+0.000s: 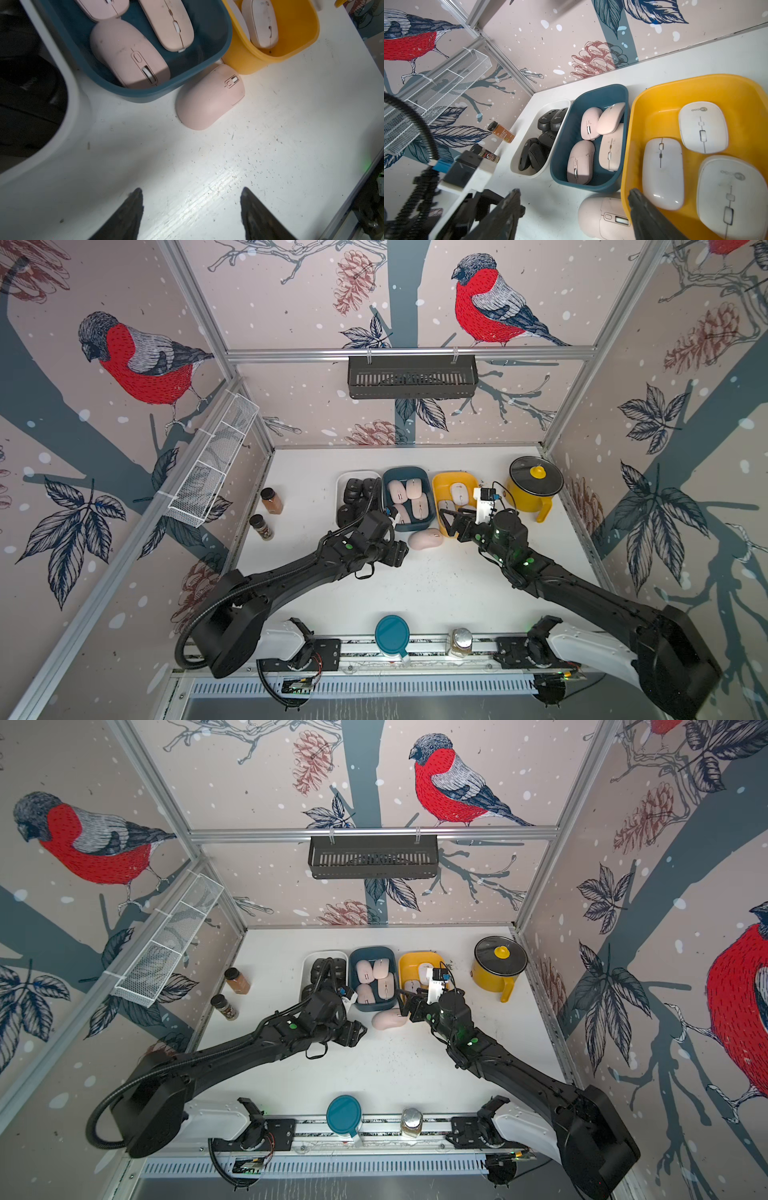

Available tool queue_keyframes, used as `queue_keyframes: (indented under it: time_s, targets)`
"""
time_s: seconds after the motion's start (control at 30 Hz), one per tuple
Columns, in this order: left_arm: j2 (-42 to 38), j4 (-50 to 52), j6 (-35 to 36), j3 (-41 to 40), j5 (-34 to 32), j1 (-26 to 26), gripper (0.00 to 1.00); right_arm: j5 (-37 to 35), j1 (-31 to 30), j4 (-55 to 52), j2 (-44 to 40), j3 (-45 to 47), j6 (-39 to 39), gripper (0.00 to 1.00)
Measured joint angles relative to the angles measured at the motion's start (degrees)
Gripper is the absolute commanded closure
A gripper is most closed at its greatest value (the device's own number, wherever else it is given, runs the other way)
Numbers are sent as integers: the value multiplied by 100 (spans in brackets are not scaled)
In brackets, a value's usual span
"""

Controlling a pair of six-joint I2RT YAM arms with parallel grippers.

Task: Place the mice by color into the storage box
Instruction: Adjust the mouse at the center of the board.

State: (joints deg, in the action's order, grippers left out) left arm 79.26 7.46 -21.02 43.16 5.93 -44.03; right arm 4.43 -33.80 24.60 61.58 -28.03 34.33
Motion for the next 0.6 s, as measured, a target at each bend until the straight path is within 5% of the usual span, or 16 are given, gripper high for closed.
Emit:
queue_keyframes:
  time_s: [0.6]
  targets:
    - [1759,-885,190,922,70,-79,23,258,164,-138,81,68,146,18]
